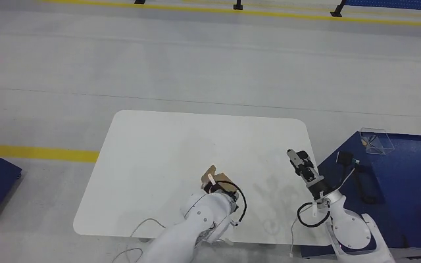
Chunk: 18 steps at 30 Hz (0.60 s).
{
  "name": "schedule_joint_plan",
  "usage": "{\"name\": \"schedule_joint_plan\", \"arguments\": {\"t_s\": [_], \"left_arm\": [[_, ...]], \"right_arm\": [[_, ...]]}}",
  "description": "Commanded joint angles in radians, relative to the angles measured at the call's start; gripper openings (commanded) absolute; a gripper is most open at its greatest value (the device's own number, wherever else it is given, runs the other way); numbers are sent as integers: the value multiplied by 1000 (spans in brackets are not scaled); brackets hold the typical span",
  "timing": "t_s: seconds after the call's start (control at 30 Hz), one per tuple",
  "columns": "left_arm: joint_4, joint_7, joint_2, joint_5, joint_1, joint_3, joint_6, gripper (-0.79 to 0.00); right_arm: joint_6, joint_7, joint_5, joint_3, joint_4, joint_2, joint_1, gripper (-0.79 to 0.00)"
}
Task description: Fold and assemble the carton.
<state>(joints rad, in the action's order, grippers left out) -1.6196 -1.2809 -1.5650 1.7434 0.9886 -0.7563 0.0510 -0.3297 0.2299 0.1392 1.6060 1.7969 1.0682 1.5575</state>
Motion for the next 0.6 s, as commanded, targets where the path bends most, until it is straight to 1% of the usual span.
{"name": "schedule_joint_plan", "arguments": {"t_s": [0.0,0.03,0.17,0.27,0.3,0.33,0.37,0.4,0.47,0.5,0.57], "left_arm": [[98,-58,-19,5,-52,18,52,-785],[133,-74,-29,19,-72,25,71,-785],[270,-78,-65,71,-149,47,106,-785],[387,-69,-91,133,-188,58,105,-785],[426,-56,-100,149,-202,61,105,-773],[464,-40,-108,155,-216,67,103,-613],[501,-29,-116,163,-227,73,102,-37],[528,-15,-124,176,-236,77,98,0],[568,11,-138,183,-252,85,94,0],[574,23,-143,183,-255,88,91,0],[555,40,-149,160,-256,94,89,0]], "right_arm": [[0,0,0,0,0,0,0,0],[0,0,0,0,0,0,0,0],[0,0,0,0,0,0,0,0],[0,0,0,0,0,0,0,0],[0,0,0,0,0,0,0,0],[0,0,0,0,0,0,0,0],[0,0,0,0,0,0,0,0],[0,0,0,0,0,0,0,0],[0,0,0,0,0,0,0,0],[0,0,0,0,0,0,0,0],[0,0,0,0,0,0,0,0]]}}
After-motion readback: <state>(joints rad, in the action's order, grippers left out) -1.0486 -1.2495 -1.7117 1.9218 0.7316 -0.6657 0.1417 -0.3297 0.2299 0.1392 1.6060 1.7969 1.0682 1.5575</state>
